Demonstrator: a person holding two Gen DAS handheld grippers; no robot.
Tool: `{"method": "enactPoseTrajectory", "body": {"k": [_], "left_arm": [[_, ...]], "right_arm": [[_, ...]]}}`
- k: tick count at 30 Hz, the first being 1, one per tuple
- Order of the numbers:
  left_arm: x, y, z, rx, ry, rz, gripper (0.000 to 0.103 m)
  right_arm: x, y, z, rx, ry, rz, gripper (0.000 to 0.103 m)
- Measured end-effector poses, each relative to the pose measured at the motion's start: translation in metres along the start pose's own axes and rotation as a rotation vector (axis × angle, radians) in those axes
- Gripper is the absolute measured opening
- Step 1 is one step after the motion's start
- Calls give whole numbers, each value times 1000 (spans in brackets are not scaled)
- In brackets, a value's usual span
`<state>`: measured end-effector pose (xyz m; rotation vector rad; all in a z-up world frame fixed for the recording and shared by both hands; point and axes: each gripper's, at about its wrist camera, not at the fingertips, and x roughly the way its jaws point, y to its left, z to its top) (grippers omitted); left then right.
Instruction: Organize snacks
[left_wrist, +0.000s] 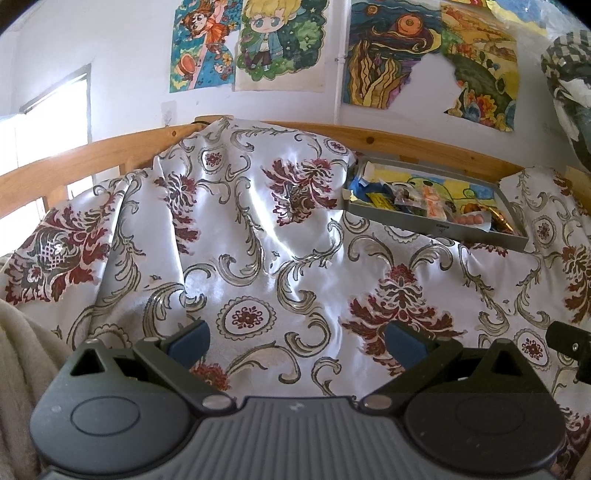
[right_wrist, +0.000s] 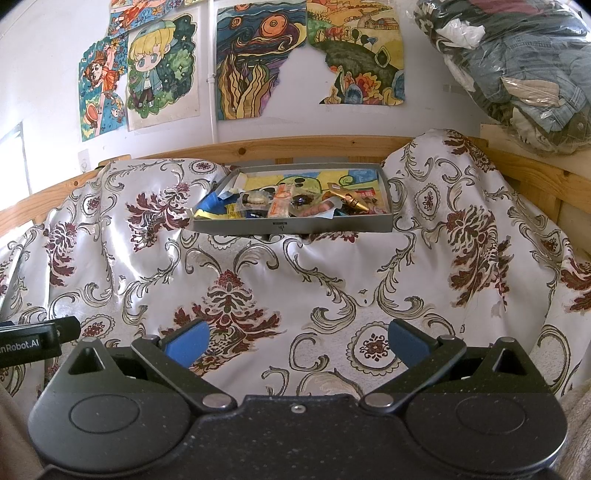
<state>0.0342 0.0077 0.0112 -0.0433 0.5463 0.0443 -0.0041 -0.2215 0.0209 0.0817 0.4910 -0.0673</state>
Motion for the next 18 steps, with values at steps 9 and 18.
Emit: {"method": "enactPoseTrajectory", "body": {"k": [9,18], "left_arm": [[0,1,1,-9,1,0,103],[-1,0,1,-6,2,-3,103]], "right_arm": [[0,0,-1,0,1,-1,102],[0,1,0,1,2,-2,102]]}}
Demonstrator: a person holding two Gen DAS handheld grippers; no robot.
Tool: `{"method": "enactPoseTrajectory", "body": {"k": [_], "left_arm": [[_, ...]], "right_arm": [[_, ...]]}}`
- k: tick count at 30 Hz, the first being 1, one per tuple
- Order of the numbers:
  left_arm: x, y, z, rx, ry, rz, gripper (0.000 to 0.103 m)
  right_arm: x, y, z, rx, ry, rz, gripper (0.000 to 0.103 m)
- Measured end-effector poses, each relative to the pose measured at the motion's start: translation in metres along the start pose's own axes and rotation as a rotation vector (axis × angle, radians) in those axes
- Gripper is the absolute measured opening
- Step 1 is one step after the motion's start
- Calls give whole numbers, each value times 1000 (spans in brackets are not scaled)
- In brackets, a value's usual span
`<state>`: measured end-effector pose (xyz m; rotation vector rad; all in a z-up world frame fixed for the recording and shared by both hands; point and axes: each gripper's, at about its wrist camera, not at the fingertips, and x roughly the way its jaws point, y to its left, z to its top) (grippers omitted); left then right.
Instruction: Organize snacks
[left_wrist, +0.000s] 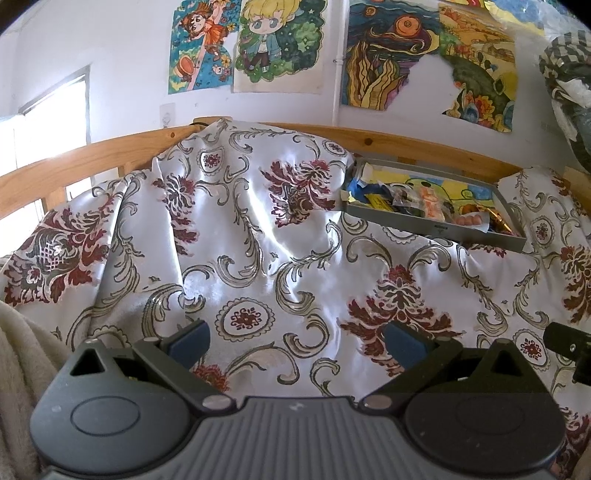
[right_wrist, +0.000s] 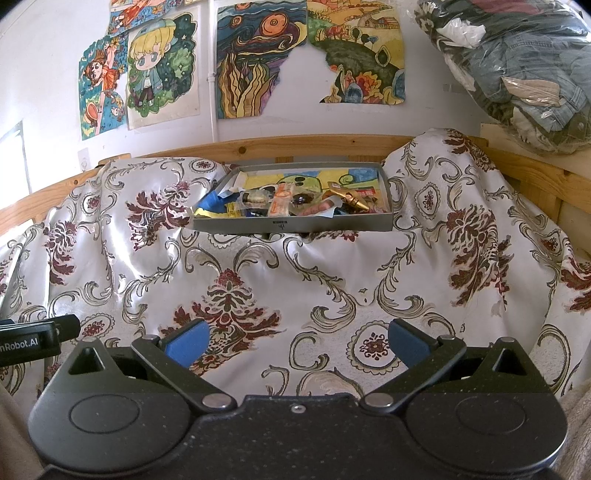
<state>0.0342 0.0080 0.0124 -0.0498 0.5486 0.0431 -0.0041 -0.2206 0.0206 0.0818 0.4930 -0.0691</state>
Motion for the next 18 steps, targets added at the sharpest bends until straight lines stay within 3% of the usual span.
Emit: {"method": "enactPoseTrajectory", "body": {"k": [18], "left_arm": [[1,0,0,-2,1,3,103]], "right_arm": [[0,1,0,0,2,-1,102]]}}
